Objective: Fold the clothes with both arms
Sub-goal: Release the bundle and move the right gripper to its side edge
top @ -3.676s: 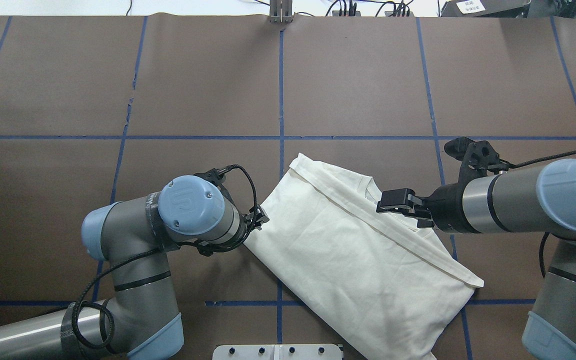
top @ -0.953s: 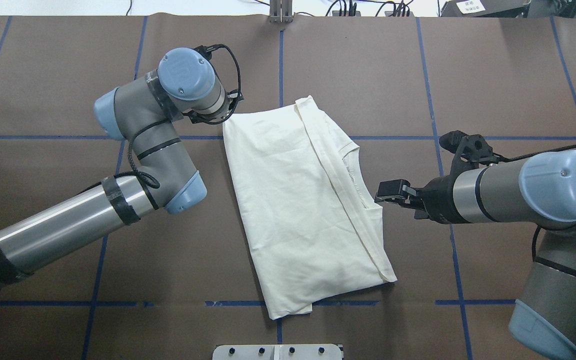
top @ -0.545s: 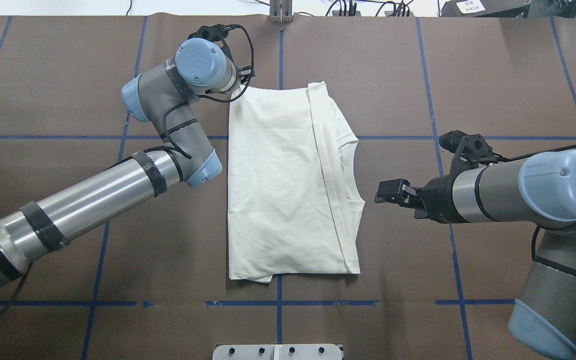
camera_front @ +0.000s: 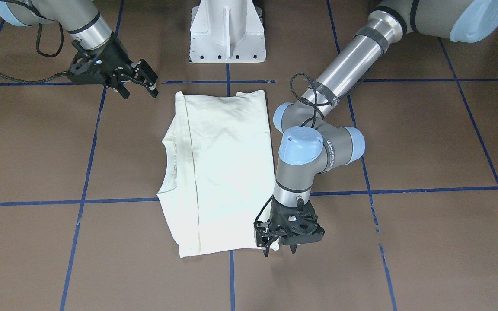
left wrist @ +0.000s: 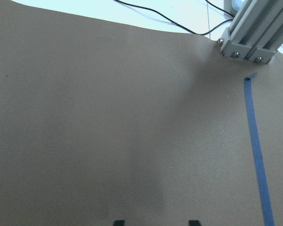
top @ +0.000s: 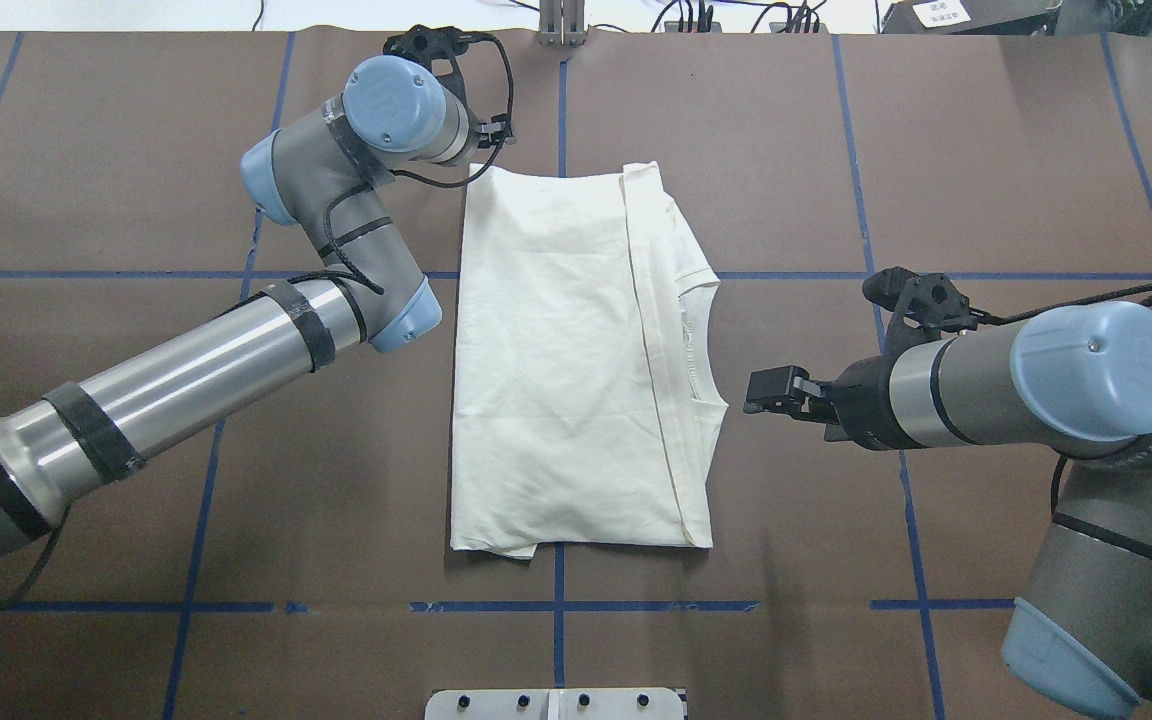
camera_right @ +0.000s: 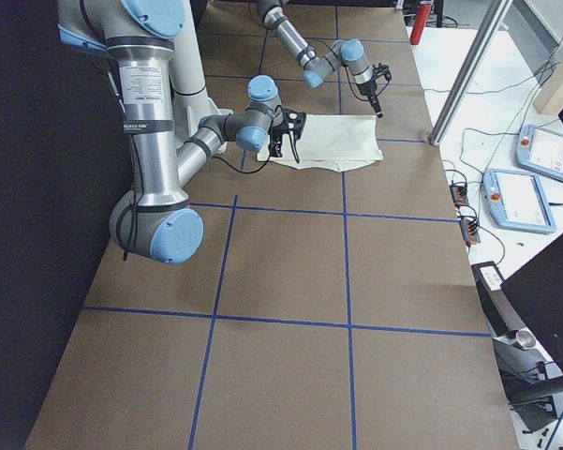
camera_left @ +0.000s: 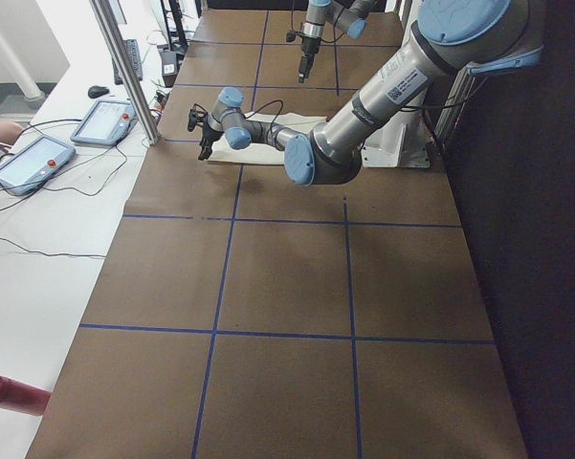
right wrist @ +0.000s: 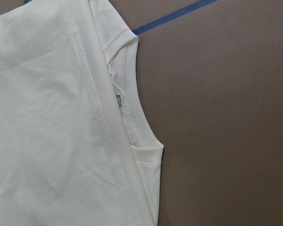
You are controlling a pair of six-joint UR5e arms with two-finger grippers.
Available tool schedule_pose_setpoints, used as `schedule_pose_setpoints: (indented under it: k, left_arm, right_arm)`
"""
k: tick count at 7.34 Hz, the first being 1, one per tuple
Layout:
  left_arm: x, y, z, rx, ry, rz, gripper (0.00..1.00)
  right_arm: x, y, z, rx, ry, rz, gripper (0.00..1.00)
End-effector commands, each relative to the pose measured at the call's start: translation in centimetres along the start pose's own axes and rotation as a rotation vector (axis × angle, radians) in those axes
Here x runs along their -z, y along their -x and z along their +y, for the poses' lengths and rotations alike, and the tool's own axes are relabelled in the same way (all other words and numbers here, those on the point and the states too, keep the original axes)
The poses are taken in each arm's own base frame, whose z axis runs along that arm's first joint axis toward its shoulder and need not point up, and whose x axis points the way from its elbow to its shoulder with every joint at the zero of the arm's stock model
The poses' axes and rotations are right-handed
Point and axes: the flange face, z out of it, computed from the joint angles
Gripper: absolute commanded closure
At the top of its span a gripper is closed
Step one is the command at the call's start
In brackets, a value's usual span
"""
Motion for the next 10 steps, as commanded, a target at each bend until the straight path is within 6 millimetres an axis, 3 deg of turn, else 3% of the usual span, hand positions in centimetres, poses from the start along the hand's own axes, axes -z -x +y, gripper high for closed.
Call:
schedule_pose_setpoints:
  k: [1, 3, 4, 6, 7, 9, 10]
  left_arm:
    - [1.5, 2.1, 1.3, 0.0, 0.122, -0.006, 0.0]
    - [8.9, 4.9, 3.6, -0.059, 0.191, -0.006, 0.0]
    - [12.9, 5.3, 4.4, -0.061, 0.21, -0.009, 0.0]
    - [21.4, 5.7, 6.2, -0.058, 0.281, 0.017, 0.0]
    - [23.1, 6.0, 6.5, -0.06, 0.282, 0.022, 0.0]
    - [23.4, 6.2, 6.7, -0.061, 0.282, 0.023, 0.0]
    - [23.5, 6.5, 6.8, -0.06, 0.283, 0.024, 0.0]
  right_arm:
    - [-1.3, 3.2, -0.5, 0.147, 0.022, 0.128, 0.0]
    - [-3.5, 7.3, -1.0, 0.208, 0.052, 0.235, 0.0]
    - [-4.5, 7.3, -0.5, 0.264, 0.074, 0.253, 0.0]
    - [-8.5, 7.0, 2.0, 0.368, 0.132, 0.321, 0.0]
    - [-9.3, 7.4, 2.3, 0.394, 0.152, 0.354, 0.0]
    - [-11.0, 10.6, 3.5, 0.416, 0.19, 0.403, 0.0]
    - [-12.2, 10.3, 3.5, 0.419, 0.199, 0.424, 0.0]
